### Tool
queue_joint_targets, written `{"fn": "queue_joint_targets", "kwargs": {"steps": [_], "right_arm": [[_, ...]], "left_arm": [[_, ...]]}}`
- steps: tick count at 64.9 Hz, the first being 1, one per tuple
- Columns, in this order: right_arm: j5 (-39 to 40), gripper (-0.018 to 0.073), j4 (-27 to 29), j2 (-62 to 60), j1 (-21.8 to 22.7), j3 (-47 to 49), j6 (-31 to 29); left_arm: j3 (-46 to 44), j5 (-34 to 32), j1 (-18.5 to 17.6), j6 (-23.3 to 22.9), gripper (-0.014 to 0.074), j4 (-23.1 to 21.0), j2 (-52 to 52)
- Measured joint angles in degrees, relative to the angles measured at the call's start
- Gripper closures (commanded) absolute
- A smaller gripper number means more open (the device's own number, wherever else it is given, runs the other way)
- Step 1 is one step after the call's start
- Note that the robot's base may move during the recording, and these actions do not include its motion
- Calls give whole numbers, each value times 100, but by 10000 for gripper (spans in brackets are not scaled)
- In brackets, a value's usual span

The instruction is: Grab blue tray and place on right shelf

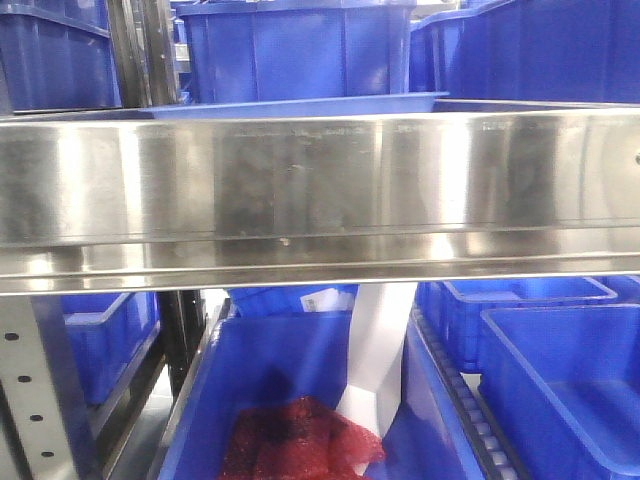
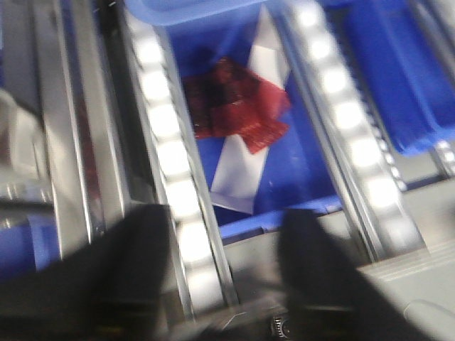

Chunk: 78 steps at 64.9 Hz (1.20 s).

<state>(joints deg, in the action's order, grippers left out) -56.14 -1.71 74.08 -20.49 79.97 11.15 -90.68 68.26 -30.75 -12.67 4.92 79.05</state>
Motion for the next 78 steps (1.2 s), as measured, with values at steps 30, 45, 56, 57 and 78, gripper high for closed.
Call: {"fn": "queue_joint_targets", "kwargs": {"steps": [30, 45, 56, 57, 78], "right_arm": [[2437, 502, -239, -4628, 0, -4685, -52], [3136, 502, -290, -5773, 0, -5511, -51], [3329, 502, -312, -5816, 0, -5535, -51], [3339, 502, -312, -5816, 0, -5535, -51], [3343, 502, -321, -5816, 0, -5535, -51]], "left_arm": [[4755, -3156, -370, 0, 645, 24, -4538], [6040, -4076, -370, 0, 645, 83, -5689], [6327, -4124, -370, 0, 645, 83, -5819], [6341, -4124, -370, 0, 645, 83, -5819], [6376, -4101, -370, 0, 645, 95, -5819]]}}
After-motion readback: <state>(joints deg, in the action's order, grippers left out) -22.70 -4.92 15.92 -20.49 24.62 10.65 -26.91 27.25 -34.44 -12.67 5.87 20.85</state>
